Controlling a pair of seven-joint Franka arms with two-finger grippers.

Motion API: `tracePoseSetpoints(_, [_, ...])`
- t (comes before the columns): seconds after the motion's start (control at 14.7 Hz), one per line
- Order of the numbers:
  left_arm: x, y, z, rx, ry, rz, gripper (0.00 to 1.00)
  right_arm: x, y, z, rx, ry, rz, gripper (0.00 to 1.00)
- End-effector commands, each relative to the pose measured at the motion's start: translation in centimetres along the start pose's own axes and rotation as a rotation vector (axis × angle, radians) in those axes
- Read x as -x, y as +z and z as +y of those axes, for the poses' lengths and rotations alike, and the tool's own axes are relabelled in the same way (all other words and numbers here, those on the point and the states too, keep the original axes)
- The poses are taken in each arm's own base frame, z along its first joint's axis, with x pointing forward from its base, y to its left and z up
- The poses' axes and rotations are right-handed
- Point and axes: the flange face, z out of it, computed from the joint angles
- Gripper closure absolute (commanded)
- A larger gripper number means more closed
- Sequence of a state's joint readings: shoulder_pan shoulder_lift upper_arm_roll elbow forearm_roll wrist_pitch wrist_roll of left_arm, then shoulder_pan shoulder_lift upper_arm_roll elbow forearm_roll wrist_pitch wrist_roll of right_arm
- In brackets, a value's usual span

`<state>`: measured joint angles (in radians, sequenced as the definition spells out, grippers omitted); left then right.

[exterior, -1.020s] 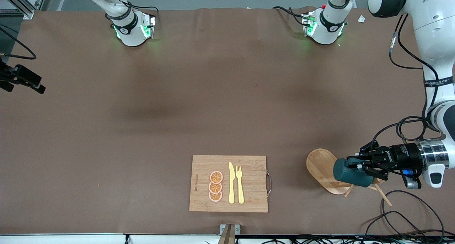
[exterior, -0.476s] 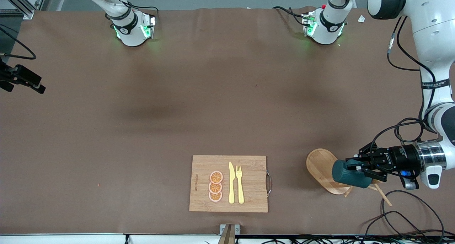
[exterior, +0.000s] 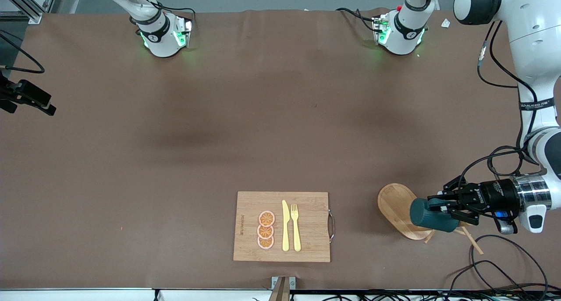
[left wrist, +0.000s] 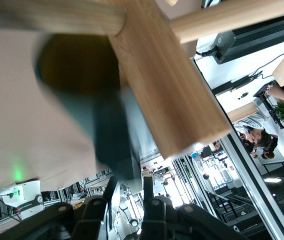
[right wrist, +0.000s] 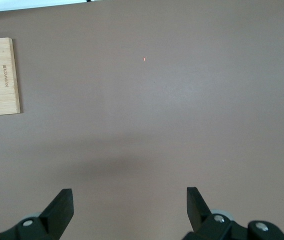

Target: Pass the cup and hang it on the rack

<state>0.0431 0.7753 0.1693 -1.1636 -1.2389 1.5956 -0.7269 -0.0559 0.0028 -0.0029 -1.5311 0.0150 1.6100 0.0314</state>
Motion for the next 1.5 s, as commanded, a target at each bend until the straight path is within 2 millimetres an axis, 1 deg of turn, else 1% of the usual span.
tracePoseSetpoints(0.0, [0.0, -0.3, 0.3, 0.020, 0.017, -0.012, 0.61, 0.5, -0.2, 0.3, 0.009, -0.005, -0.002, 0.00])
tracePoseSetpoints(0.07, [0.0, -0.3, 0.3, 0.020, 0.016, -0.012, 0.56, 0.4, -0.3, 0.2, 0.009, -0.006, -0.001, 0.00])
tracePoseSetpoints(0.27, [0.2, -0.2, 0.4, 0.021, 0.018, -0.011, 0.47, 0.4, -0.3, 0.3, 0.009, -0.005, -0.001, 0.00])
tracePoseSetpoints(0.41, [0.6, 0.0, 0.7, 0.022, 0.024, -0.008, 0.30, 0.4, -0.3, 0.3, 0.009, -0.005, -0.001, 0.00])
tracePoseSetpoints(0.48, [1.1, -0.1, 0.8, 0.022, 0.032, -0.006, 0.15, 0.4, -0.3, 0.3, 0.009, -0.005, -0.001, 0.00])
tracePoseSetpoints(0.54, [1.3, 0.0, 0.9, 0.019, 0.035, -0.004, 0.09, 0.4, -0.3, 0.2, 0.009, -0.006, -0.001, 0.00])
tracePoseSetpoints(0.61, [1.7, -0.3, 1.1, 0.021, 0.041, -0.005, 0.00, 0.4, -0.3, 0.2, 0.009, -0.006, -0.001, 0.00])
tracePoseSetpoints(0.68, [2.8, -0.8, 1.5, 0.024, 0.057, 0.002, 0.00, 0.4, -0.3, 0.2, 0.009, -0.006, -0.001, 0.00])
tracePoseSetpoints(0.75, [4.3, -1.3, 1.9, 0.020, 0.079, 0.012, 0.00, 0.4, -0.3, 0.2, 0.009, -0.006, -0.001, 0.00])
tracePoseSetpoints(0.88, [7.2, -0.9, 2.6, -0.028, 0.127, 0.047, 0.00, 0.5, -0.2, 0.2, 0.009, -0.006, -0.002, 0.00])
tracePoseSetpoints(0.95, [8.3, -0.6, 2.7, -0.063, 0.149, 0.074, 0.00, 0.5, -0.2, 0.2, 0.009, -0.006, -0.002, 0.00])
tracePoseSetpoints(1.02, [10.8, -0.6, 3.2, -0.094, 0.191, 0.107, 0.00, 0.4, -0.3, 0.2, 0.009, -0.006, -0.001, 0.00])
tracePoseSetpoints(1.09, [12.9, -0.5, 3.4, -0.133, 0.229, 0.145, 0.00, 0.4, -0.3, 0.2, 0.009, -0.006, -0.001, 0.00])
tracePoseSetpoints(1.16, [16.0, -0.5, 3.6, -0.188, 0.281, 0.206, 0.00, 0.5, -0.2, 0.2, 0.009, -0.008, -0.002, 0.00])
tracePoseSetpoints(1.22, [18.7, -0.7, 3.7, -0.239, 0.326, 0.264, 0.00, 0.5, -0.2, 0.3, 0.009, -0.005, -0.002, 0.00])
tracePoseSetpoints(1.29, [21.0, -0.5, 3.4, -0.305, 0.365, 0.311, 0.00, 0.5, -0.2, 0.3, 0.009, -0.005, -0.002, 0.00])
tracePoseSetpoints(1.43, [24.9, -0.7, 2.7, -0.438, 0.430, 0.425, 0.00, 0.4, -0.3, 0.2, 0.009, -0.008, -0.001, 0.00])
